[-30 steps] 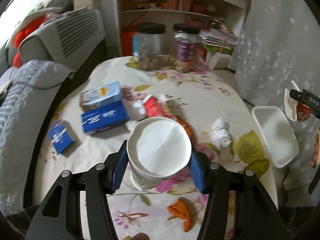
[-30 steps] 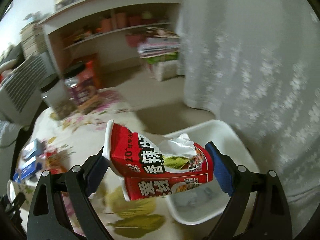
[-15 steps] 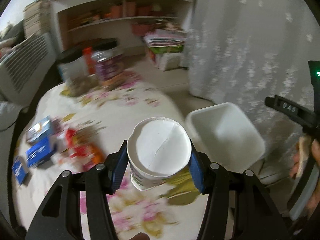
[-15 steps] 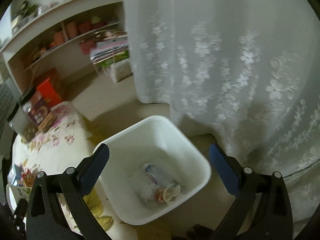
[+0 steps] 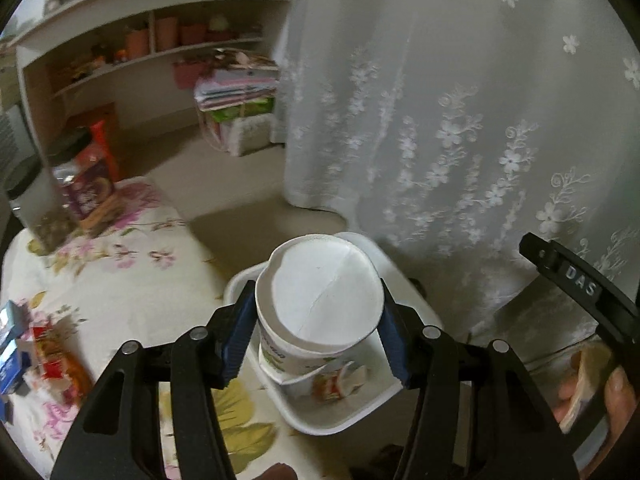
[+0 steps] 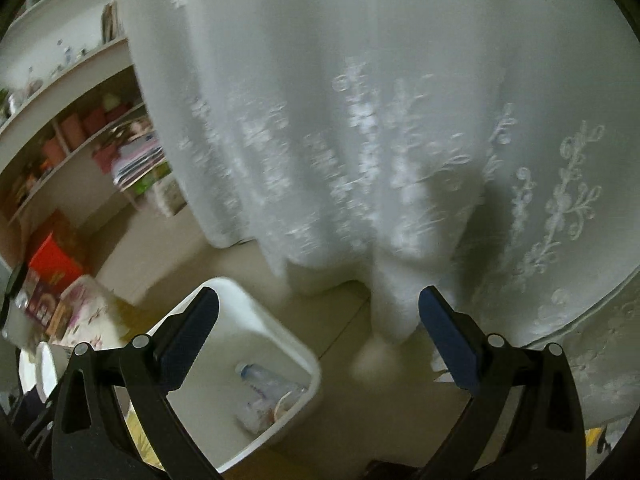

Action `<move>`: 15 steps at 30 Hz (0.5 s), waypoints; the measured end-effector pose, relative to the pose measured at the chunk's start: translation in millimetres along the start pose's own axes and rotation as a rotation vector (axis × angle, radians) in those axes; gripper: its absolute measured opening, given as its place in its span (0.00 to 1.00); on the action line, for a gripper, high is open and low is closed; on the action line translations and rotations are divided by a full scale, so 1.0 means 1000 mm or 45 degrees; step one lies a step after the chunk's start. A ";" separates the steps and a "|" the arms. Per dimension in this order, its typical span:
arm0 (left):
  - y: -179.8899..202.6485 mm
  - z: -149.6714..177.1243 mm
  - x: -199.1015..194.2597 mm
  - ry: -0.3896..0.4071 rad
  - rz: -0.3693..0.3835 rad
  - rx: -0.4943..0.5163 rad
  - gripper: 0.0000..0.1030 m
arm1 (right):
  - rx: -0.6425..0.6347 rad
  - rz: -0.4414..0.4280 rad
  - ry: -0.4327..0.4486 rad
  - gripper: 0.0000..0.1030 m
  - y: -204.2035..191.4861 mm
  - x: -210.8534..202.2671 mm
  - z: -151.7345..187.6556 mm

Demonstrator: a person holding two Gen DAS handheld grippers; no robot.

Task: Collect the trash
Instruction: 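Open both grippers to drop the cup and wrapper into the white bin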

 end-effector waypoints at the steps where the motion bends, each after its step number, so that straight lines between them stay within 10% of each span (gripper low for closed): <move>1: 0.002 -0.002 0.003 -0.004 0.009 -0.003 0.64 | 0.012 0.010 0.005 0.93 0.005 0.001 -0.002; 15: -0.019 0.005 -0.020 0.046 -0.114 0.003 0.74 | -0.067 -0.006 0.083 0.93 -0.018 -0.016 0.004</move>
Point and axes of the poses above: each gripper's, at about its wrist camera, not at the fingertips, and x roughly the way its jaws point, y to its right, z to its underside, the point moved 3 cm from there along x, roughly the way its jaws point, and after that the axes turned 9 degrees about z, right-handed, at the moved point
